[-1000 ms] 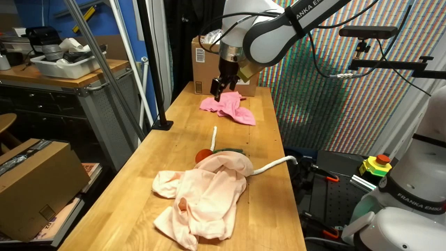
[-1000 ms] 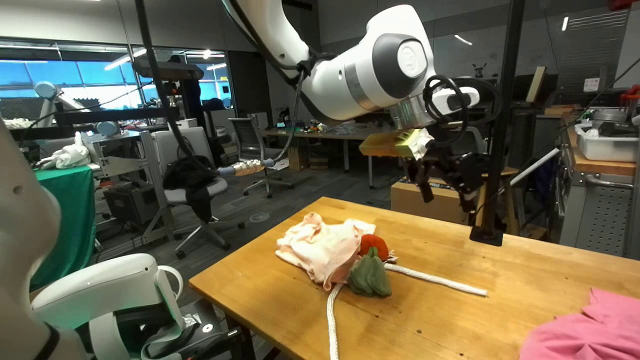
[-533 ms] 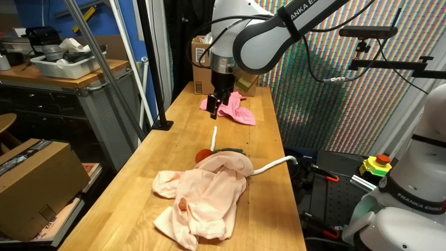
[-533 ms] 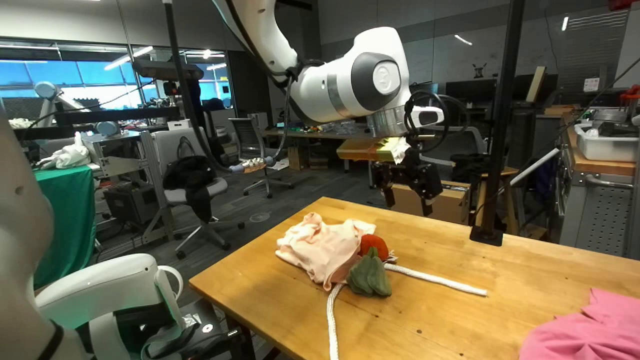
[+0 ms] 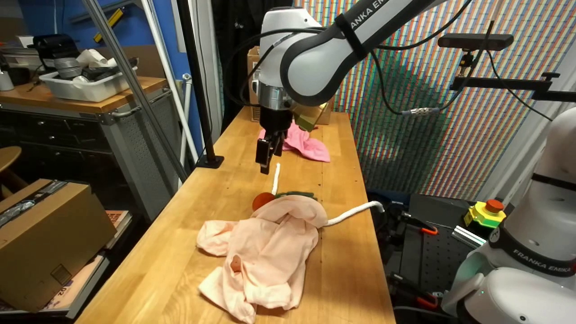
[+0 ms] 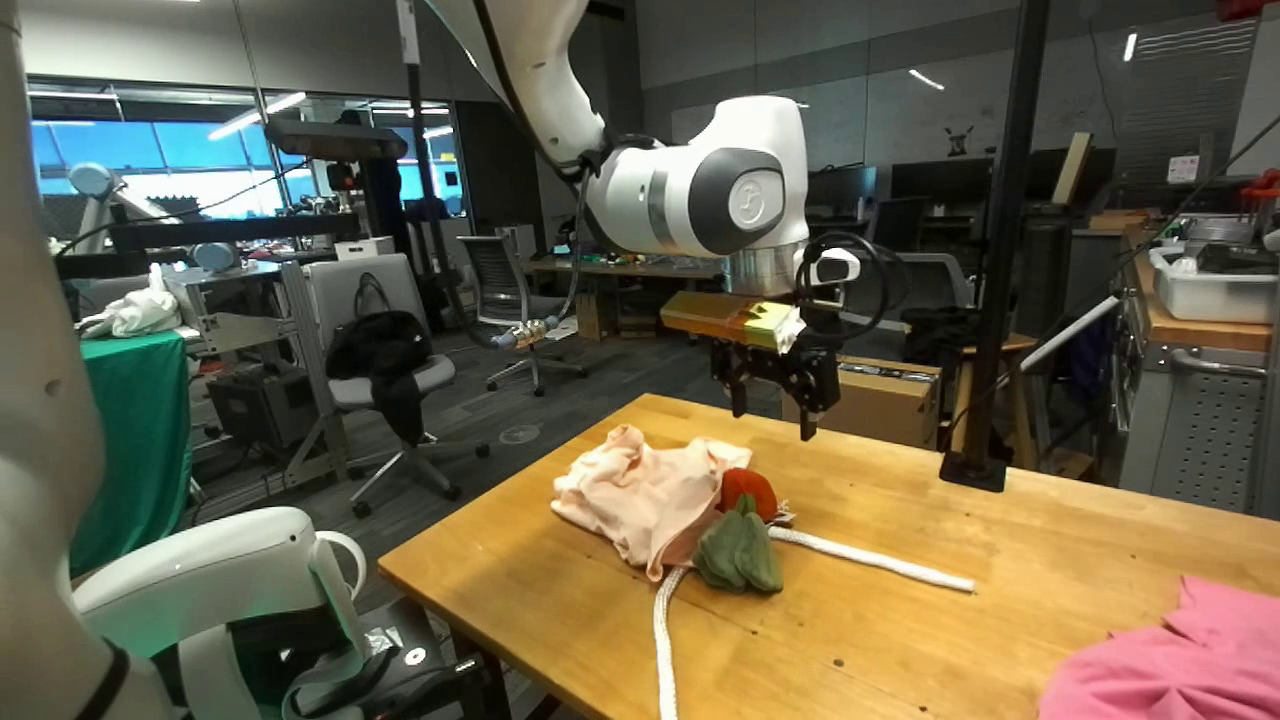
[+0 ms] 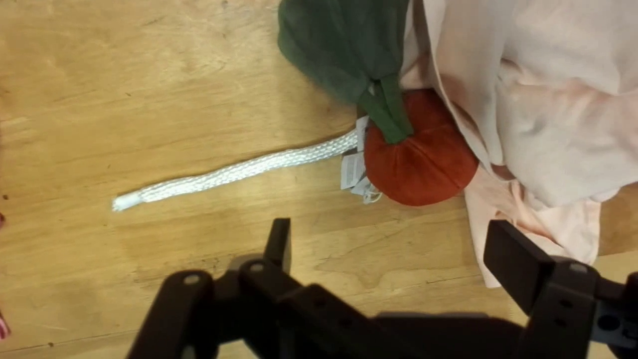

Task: Move the pink t-shirt to the right, move the radish backwards, move the peach t-shirt to the left

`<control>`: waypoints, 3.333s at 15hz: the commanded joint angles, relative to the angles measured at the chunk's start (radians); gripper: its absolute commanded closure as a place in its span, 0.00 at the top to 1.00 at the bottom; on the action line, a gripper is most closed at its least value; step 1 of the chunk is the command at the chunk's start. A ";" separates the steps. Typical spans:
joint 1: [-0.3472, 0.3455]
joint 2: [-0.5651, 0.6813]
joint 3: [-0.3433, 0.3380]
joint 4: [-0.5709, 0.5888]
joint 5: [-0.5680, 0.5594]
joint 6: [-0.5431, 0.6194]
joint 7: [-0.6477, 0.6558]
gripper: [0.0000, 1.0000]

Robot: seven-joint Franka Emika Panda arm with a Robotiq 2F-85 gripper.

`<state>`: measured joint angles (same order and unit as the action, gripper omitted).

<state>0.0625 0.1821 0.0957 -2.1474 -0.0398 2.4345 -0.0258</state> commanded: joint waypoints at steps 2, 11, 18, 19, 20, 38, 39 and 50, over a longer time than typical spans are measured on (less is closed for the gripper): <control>0.019 0.075 0.017 0.089 0.070 -0.017 0.002 1.00; 0.061 0.220 0.001 0.181 0.088 -0.023 0.187 1.00; 0.102 0.256 -0.030 0.205 0.068 -0.041 0.346 1.00; 0.109 0.255 -0.037 0.203 0.061 -0.045 0.366 1.00; 0.113 0.252 -0.041 0.202 0.059 -0.049 0.379 1.00; 0.120 0.225 -0.048 0.121 0.083 -0.067 0.441 1.00; 0.119 0.224 -0.046 0.116 0.086 -0.068 0.439 1.00; 0.129 0.221 -0.050 0.092 0.062 -0.019 0.434 1.00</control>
<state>0.1790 0.4267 0.0555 -2.0415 0.0274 2.3867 0.4059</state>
